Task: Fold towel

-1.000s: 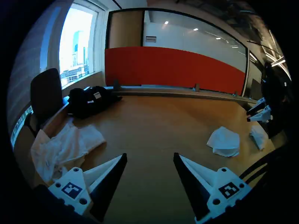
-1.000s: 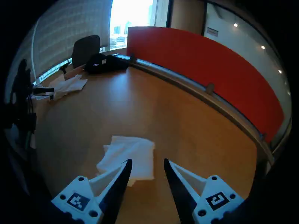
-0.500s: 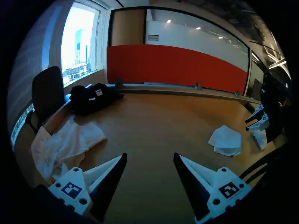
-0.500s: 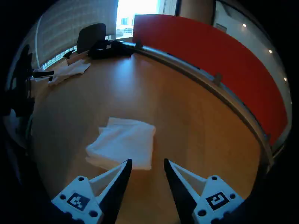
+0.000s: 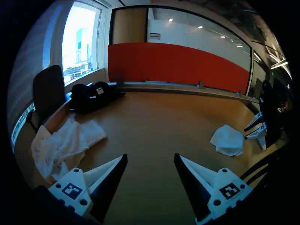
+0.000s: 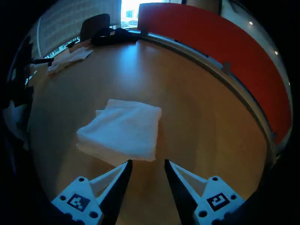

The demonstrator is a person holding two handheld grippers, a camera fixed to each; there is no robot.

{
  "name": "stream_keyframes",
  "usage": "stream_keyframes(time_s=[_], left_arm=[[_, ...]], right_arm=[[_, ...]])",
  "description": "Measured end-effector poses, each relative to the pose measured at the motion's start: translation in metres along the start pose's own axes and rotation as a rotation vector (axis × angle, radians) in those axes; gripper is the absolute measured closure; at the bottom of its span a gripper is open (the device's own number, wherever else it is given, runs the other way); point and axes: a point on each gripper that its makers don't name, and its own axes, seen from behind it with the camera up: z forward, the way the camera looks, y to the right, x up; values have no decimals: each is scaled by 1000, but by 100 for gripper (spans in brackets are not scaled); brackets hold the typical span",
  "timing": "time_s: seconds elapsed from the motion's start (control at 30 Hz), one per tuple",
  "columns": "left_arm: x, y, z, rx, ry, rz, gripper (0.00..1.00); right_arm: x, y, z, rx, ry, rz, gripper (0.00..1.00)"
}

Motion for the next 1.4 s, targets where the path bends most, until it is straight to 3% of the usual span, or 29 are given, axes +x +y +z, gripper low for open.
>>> stream_keyframes(time_s=[0.5, 0.8, 1.17, 1.4], left_arm=[[-3, 0, 5, 2, -12, 1, 8], [-5, 3, 6, -3, -19, 7, 8], [-5, 2, 8, -4, -22, 9, 8], [-4, 2, 9, -6, -21, 8, 8]], right_arm=[[-4, 7, 17, 34, -26, -65, 38], [-2, 6, 21, 53, -25, -128, 62], [4, 7, 19, 52, -5, -142, 91], [10, 3, 14, 57, 9, -126, 95]])
